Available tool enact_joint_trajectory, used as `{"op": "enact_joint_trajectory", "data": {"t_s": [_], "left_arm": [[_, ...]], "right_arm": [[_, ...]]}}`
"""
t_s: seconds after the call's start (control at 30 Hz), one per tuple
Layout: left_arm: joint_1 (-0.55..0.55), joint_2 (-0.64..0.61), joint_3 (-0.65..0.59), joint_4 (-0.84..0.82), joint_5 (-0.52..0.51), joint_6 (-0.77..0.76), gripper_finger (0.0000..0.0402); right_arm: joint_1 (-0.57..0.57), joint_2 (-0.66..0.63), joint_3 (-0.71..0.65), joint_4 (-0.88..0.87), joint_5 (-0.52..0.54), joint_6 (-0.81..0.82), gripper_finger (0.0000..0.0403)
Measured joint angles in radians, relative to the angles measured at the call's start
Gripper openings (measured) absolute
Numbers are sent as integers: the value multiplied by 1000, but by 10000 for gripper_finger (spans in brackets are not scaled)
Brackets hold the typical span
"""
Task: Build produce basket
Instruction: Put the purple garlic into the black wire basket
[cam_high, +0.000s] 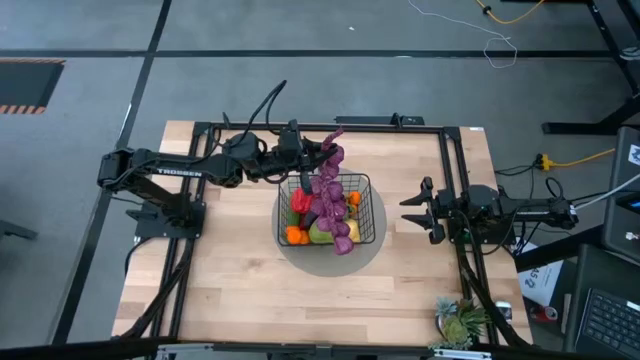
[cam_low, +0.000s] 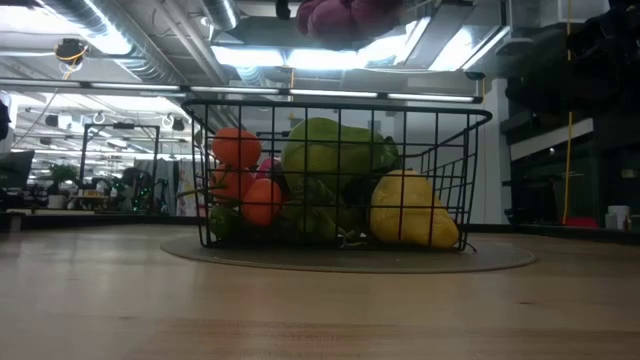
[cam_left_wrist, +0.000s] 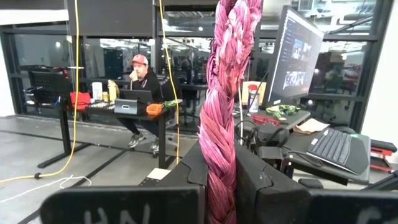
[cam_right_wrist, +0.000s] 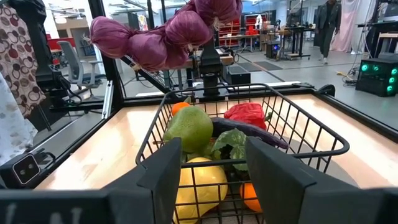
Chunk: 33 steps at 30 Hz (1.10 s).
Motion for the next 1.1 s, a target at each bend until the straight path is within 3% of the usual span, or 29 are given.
{"op": "enact_joint_trajectory", "data": {"t_s": [0.73, 0.93, 1.0, 1.1], "left_arm": [[0, 0, 0, -4, 0, 0, 23], [0, 0, 0, -4, -2, -61, 22], [-2, 0, 0, -3, -51, -108, 22], [-14, 0, 0, -6, -239, -125, 22]], "right_arm": [[0, 0, 0, 0, 0, 0, 181], [0, 0, 0, 0, 0, 0, 181], [0, 0, 0, 0, 0, 5, 181], [0, 0, 0, 0, 0, 0, 181]]}}
